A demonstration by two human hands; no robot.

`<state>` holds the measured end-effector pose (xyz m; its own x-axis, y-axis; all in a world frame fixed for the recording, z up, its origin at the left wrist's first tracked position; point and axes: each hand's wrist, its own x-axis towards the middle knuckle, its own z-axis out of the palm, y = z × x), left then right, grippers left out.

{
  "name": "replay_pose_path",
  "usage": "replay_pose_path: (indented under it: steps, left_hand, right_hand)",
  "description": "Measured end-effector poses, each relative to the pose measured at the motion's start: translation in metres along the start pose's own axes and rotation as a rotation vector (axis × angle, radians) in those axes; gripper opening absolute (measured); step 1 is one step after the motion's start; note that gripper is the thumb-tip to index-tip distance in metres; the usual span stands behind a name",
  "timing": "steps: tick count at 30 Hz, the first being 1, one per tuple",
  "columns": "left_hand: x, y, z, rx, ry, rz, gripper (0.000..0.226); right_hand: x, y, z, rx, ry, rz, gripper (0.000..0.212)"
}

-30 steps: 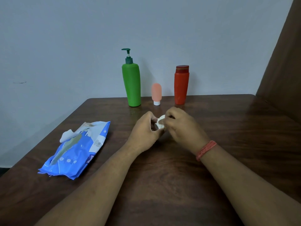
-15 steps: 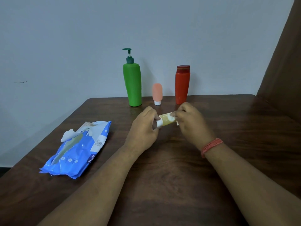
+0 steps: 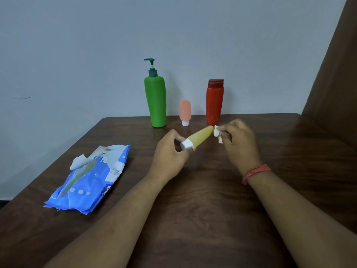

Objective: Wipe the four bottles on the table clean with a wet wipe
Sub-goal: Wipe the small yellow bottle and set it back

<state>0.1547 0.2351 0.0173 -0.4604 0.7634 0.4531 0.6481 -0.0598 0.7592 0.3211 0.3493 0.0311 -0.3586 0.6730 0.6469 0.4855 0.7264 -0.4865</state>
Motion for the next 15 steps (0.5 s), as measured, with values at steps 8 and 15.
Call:
replay_pose_path:
  steps: [8, 15]
  left_hand:
    - [-0.005, 0.001, 0.008, -0.269, -0.082, -0.200, 0.031]
    - [-0.005, 0.007, 0.011, -0.070, -0.071, -0.066, 0.034]
  right_hand:
    - [-0.013, -0.025, 0.015, 0.046, -0.105, -0.391, 0.018]
    - [-0.002, -0.016, 0.006, -0.094, 0.010, -0.325, 0.022]
